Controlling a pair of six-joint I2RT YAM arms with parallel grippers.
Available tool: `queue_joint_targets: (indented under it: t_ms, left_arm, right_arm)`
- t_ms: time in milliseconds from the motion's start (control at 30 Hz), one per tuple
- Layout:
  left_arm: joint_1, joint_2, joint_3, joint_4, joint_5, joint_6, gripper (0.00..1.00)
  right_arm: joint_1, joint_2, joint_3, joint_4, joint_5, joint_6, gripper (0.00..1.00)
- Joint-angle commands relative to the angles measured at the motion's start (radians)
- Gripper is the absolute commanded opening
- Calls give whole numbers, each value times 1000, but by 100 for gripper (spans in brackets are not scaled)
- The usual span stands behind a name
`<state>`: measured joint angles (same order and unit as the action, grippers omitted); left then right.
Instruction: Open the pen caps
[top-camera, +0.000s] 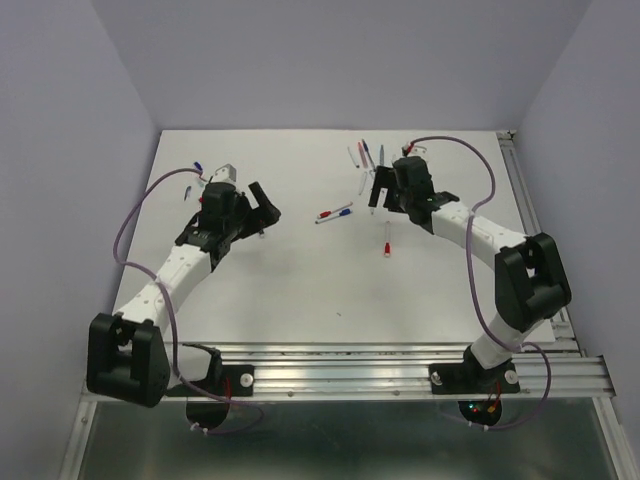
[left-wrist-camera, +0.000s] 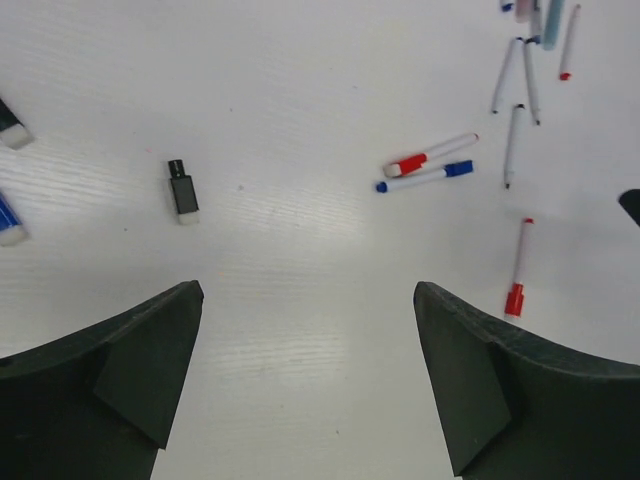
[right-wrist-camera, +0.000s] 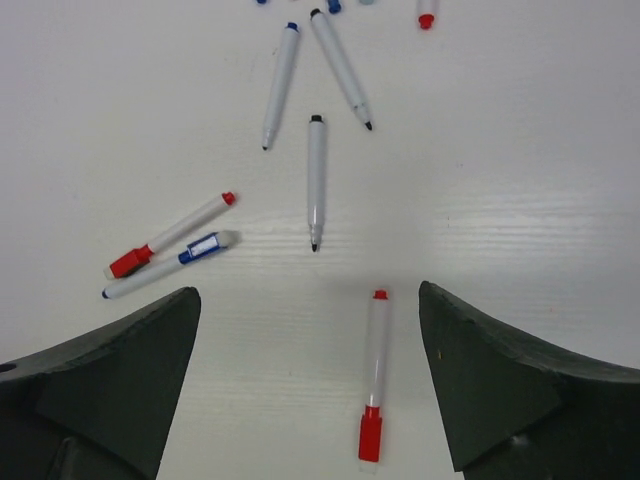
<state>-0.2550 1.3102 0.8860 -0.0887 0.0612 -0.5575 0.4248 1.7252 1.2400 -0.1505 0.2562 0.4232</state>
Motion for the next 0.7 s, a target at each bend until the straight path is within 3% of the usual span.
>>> queue_joint_targets:
  t_ms: [0,200,333,500,667]
  left_arm:
    - [-1,-161,-128,119,167,-16,99]
    - [-3,-275,-235,217,293,-82,99]
    - [-3,-321,-281,233,296,-102,99]
    - [-3,-338,-298,239,302,-110,99]
    - [-3,-336,-306,244,308,-104,99]
  right_arm:
    - [-4,-85,-151,5,-12,38,100]
    - [-6,-81,-191,-15,-17,51,100]
    - [-3,-24,-177,-12,1,57,94]
    - [-1,59,-123,-40,6,54,73]
    - [2,120,-103,-43,15,72,43]
